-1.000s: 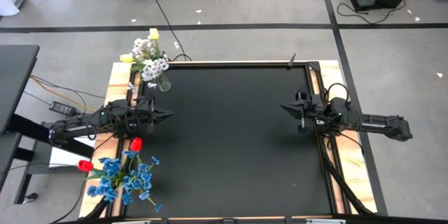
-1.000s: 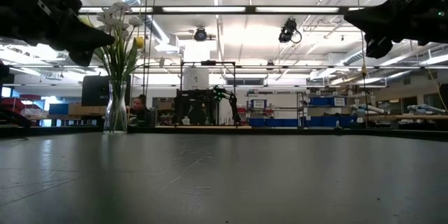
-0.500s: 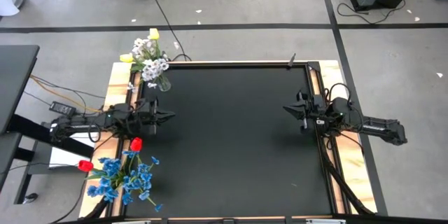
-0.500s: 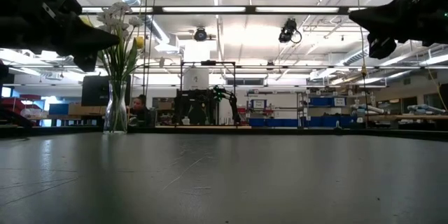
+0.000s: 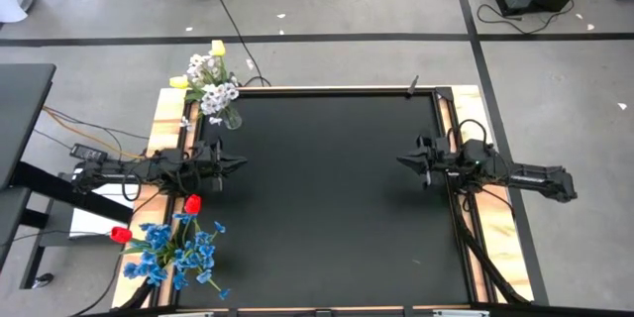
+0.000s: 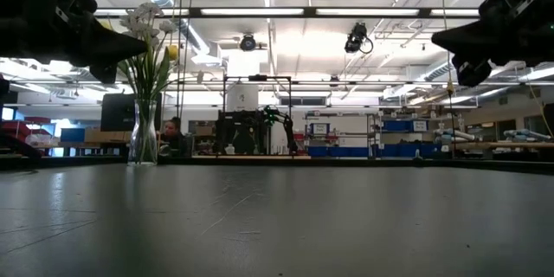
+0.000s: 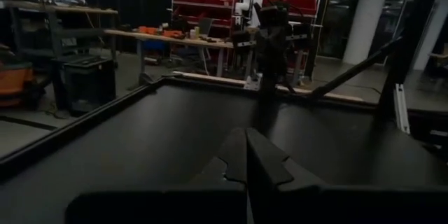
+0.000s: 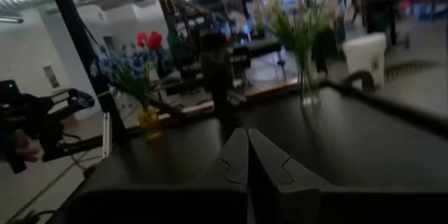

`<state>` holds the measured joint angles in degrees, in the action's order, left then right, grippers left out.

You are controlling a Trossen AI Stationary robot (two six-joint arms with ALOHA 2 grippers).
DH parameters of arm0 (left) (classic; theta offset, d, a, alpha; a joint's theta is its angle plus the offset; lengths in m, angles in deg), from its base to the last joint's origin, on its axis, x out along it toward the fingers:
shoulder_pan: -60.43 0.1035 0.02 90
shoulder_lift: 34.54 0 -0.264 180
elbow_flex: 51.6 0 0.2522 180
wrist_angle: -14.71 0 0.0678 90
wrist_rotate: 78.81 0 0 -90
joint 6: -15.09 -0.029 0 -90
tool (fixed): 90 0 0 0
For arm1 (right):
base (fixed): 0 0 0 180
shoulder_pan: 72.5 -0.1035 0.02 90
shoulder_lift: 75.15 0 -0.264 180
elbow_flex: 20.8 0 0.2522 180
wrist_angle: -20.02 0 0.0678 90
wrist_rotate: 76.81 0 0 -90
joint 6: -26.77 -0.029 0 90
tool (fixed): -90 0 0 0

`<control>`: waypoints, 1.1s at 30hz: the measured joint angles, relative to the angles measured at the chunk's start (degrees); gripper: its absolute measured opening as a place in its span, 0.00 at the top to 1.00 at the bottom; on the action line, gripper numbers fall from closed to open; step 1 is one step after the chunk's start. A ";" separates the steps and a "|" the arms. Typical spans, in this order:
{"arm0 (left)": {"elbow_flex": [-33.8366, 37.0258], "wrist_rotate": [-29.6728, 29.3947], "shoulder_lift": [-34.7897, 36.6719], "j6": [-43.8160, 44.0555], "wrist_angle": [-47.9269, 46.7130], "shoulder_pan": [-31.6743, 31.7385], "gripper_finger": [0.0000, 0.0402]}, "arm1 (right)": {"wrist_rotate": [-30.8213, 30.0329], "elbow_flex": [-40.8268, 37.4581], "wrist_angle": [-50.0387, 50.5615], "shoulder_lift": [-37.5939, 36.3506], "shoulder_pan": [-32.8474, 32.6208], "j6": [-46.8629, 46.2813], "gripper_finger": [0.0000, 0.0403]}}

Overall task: Sort flowers into vase by color
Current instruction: Return to Home Position

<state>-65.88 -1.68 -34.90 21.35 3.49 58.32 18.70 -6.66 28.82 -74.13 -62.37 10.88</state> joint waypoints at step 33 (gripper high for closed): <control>0.09 3.94 0.00 -4.11 -0.49 0.00 0.95 | 0.12 0.00 -2.90 0.11 1.91 0.45 0.94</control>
<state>-65.79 2.26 -34.90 17.24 3.00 58.32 18.82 -6.66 25.93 -74.02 -60.47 11.33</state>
